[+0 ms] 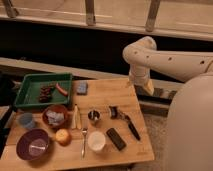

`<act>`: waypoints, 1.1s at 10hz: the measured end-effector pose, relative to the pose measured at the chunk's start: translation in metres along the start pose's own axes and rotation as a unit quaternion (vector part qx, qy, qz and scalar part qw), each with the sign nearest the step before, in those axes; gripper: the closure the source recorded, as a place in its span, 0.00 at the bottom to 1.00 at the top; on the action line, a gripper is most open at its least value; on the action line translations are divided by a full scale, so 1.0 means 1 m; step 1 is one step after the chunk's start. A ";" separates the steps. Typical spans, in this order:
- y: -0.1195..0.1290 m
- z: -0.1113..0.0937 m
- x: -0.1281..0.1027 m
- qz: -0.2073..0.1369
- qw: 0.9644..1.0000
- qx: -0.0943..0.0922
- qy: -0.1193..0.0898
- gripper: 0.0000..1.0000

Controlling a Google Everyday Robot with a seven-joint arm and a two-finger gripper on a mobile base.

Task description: Place eraser in purple bowl

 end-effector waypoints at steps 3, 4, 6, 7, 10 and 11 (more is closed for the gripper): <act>0.000 0.000 0.000 0.000 1.000 0.000 0.000 0.20; 0.000 0.000 0.000 0.000 1.000 0.000 0.000 0.20; -0.002 -0.005 0.000 -0.009 1.000 -0.005 -0.008 0.20; 0.001 -0.008 0.002 -0.017 1.000 -0.008 -0.013 0.20; 0.038 -0.005 0.036 -0.066 0.997 -0.033 0.002 0.20; 0.043 -0.001 0.046 -0.079 0.996 -0.039 0.012 0.20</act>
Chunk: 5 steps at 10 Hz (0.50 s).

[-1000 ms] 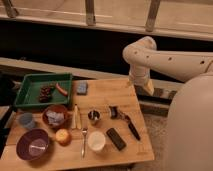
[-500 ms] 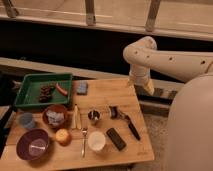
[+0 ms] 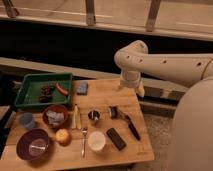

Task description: Place eraser in purple bowl

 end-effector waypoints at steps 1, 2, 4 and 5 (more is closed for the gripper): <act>0.003 0.008 0.009 -0.016 1.000 -0.001 0.012 0.20; 0.004 0.016 0.016 -0.028 0.999 0.001 0.025 0.20; 0.008 0.029 0.040 -0.064 0.996 0.009 0.053 0.20; 0.009 0.034 0.054 -0.088 0.993 0.020 0.069 0.20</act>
